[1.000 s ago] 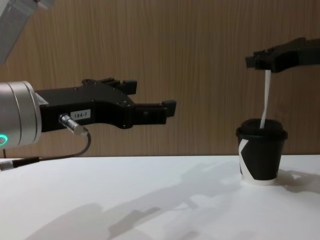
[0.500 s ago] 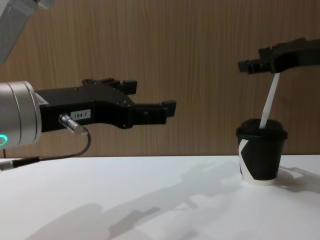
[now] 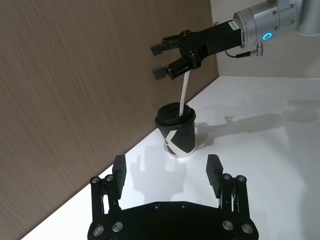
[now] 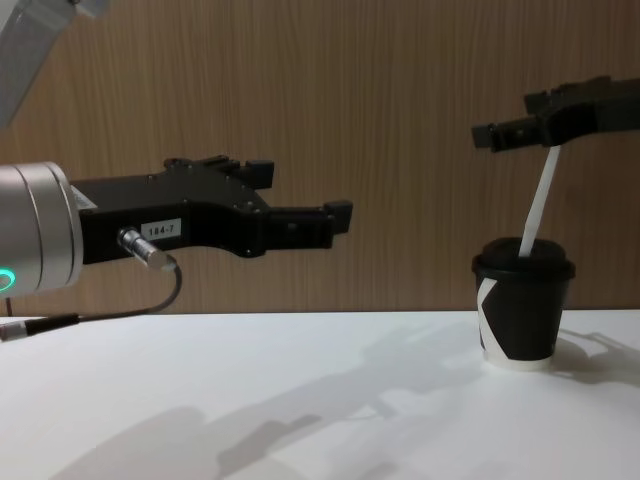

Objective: Pick up the straw with one hand, pass it to the other hand, and insert it into the cup.

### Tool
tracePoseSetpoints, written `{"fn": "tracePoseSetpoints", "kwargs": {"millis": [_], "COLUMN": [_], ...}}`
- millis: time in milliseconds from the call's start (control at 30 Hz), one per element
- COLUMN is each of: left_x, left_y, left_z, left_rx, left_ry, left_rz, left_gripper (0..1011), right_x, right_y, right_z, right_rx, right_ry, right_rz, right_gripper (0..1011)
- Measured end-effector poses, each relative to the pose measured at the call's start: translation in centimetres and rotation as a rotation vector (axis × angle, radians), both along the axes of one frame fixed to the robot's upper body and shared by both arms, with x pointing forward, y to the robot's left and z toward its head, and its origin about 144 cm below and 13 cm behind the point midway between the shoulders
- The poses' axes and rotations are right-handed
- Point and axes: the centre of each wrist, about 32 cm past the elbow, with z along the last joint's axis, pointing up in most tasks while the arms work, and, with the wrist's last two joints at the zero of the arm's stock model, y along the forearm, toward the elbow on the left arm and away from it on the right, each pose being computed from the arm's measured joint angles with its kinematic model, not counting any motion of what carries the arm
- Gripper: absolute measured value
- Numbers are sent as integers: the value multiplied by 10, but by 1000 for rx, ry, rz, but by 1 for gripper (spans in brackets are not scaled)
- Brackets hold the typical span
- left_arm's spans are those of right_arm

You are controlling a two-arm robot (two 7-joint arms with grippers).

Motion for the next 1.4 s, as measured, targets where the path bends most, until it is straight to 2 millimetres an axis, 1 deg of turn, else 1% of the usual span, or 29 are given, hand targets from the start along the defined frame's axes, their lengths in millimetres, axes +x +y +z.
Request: {"fn": "tracePoseSetpoints", "kwargs": {"millis": [900,1400], "left_x": [2,9], "left_y": [-1,-6], "left_z": [1,0], "left_rx": [-3,-32], "left_ry": [-10,-42], "left_rz": [-5,47], "left_gripper": [1003,1003], "right_x": [-2,-15], "right_y": [0,-10], "right_z": [-2,-7], "right_rx": [3,25], "right_ry": [-13,-84], "right_rz": [1,-15], "right_gripper": [1001,1001]}}
